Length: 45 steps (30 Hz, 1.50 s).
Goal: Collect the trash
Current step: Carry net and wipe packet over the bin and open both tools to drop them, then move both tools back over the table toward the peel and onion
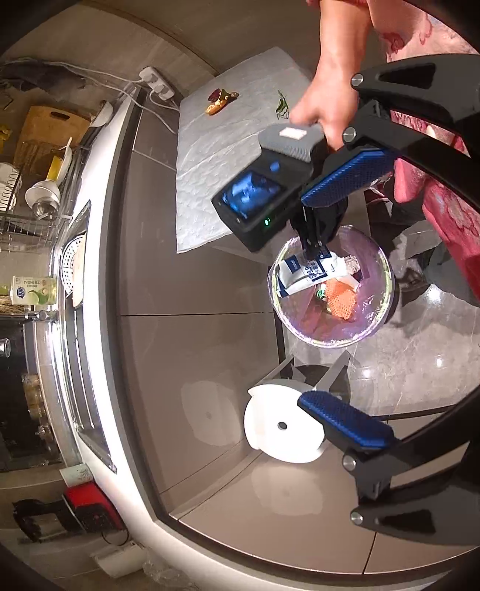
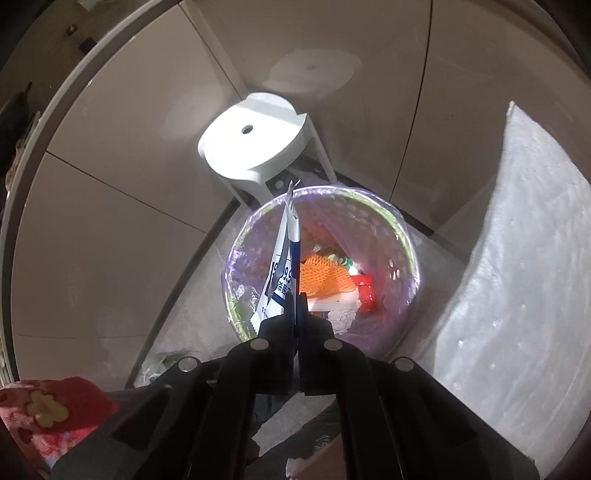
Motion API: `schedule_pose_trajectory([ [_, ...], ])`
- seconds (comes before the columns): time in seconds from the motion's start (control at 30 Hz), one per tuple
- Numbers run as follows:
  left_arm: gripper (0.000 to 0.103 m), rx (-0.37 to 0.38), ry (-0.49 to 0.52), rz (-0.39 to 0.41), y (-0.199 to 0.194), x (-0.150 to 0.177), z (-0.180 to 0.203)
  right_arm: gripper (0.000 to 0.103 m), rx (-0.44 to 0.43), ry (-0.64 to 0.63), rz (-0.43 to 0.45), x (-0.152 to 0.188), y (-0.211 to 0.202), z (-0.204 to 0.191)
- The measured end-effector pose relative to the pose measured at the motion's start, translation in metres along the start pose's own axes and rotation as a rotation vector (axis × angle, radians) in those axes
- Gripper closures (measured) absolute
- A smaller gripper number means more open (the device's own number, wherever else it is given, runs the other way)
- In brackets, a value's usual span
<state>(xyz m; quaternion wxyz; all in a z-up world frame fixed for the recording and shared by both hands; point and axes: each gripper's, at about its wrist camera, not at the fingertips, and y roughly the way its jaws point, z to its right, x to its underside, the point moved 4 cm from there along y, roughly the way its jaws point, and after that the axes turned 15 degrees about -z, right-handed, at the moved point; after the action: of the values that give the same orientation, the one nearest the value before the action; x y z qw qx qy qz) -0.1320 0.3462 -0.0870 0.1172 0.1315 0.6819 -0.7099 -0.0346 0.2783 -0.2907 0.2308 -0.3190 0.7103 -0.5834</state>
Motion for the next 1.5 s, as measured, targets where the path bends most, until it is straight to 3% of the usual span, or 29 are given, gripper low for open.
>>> schedule_pose_trajectory([
  [0.17, 0.008, -0.043, -0.005, 0.002, -0.011, 0.013, -0.006, 0.098, 0.033, -0.004, -0.057, -0.016, 0.033, -0.005],
  [0.23, 0.008, -0.057, -0.013, -0.003, -0.012, 0.017, -0.007, 0.086, 0.027, 0.002, -0.067, -0.018, 0.039, -0.004],
  [0.27, 0.008, -0.061, -0.017, -0.009, -0.012, 0.019, -0.009, 0.065, 0.032, 0.004, -0.064, -0.018, 0.04, -0.003],
  [0.3, 0.008, -0.064, -0.02, -0.015, -0.011, 0.02, -0.01, 0.052, 0.043, 0.005, -0.055, -0.017, 0.04, -0.002],
  [0.57, 0.008, -0.059, 0.01, -0.02, -0.007, 0.012, 0.0, 0.034, -0.015, 0.046, 0.089, -0.003, -0.014, 0.01],
  [0.7, 0.008, -0.028, 0.042, 0.001, -0.008, -0.003, 0.019, 0.01, -0.016, 0.119, 0.236, 0.028, -0.073, 0.036],
  [0.9, 0.008, -0.007, 0.138, 0.007, 0.001, -0.028, 0.068, 0.003, 0.043, 0.328, 0.407, 0.107, -0.149, 0.122],
  [1.2, 0.008, 0.022, 0.23, 0.025, 0.013, -0.072, 0.155, 0.003, 0.154, 0.656, 0.455, 0.239, -0.171, 0.277],
  [1.33, 0.008, 0.023, 0.235, 0.028, 0.018, -0.087, 0.187, 0.003, 0.188, 0.677, 0.42, 0.273, -0.164, 0.321],
  [1.5, 0.008, -0.006, 0.229, 0.013, 0.025, -0.095, 0.211, 0.004, 0.238, 0.621, 0.393, 0.287, -0.155, 0.347],
])
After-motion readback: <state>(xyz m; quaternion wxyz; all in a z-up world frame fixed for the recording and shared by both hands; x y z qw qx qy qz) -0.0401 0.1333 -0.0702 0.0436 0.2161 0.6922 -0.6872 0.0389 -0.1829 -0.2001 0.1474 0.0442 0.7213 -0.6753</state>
